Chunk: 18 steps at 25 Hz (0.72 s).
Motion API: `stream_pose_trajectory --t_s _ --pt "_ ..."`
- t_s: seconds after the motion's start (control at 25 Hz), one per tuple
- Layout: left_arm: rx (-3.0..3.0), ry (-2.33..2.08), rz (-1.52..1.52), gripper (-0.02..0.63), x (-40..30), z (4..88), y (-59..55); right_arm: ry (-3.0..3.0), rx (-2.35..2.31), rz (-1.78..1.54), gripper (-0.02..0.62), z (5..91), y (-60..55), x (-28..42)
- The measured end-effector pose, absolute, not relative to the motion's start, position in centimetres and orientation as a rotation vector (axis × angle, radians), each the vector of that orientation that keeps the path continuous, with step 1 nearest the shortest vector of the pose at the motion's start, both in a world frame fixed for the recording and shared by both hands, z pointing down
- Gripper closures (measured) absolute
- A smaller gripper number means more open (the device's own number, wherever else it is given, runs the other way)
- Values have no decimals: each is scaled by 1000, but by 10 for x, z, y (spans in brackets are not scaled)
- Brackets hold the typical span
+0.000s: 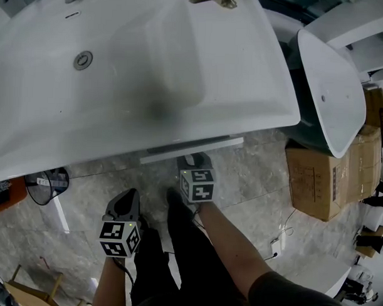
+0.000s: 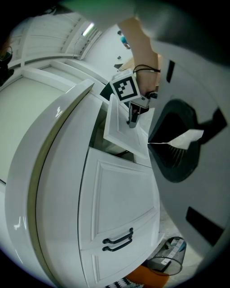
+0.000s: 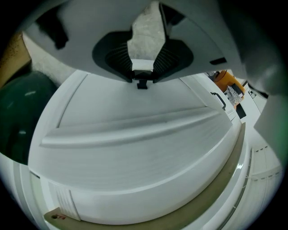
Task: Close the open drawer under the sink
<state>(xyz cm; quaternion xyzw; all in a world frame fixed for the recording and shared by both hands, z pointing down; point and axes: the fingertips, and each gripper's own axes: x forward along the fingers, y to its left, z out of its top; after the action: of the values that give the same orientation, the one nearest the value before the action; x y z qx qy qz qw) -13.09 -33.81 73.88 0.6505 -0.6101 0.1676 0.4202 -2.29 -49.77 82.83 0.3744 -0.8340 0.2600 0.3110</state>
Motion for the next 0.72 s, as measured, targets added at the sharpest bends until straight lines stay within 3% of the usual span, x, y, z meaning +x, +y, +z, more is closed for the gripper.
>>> stream_pose_trajectory --t_s 0.72 --pt "1605 -1564 403 591 -137 741 -360 -2234 988 715 445 826 -552 -55"
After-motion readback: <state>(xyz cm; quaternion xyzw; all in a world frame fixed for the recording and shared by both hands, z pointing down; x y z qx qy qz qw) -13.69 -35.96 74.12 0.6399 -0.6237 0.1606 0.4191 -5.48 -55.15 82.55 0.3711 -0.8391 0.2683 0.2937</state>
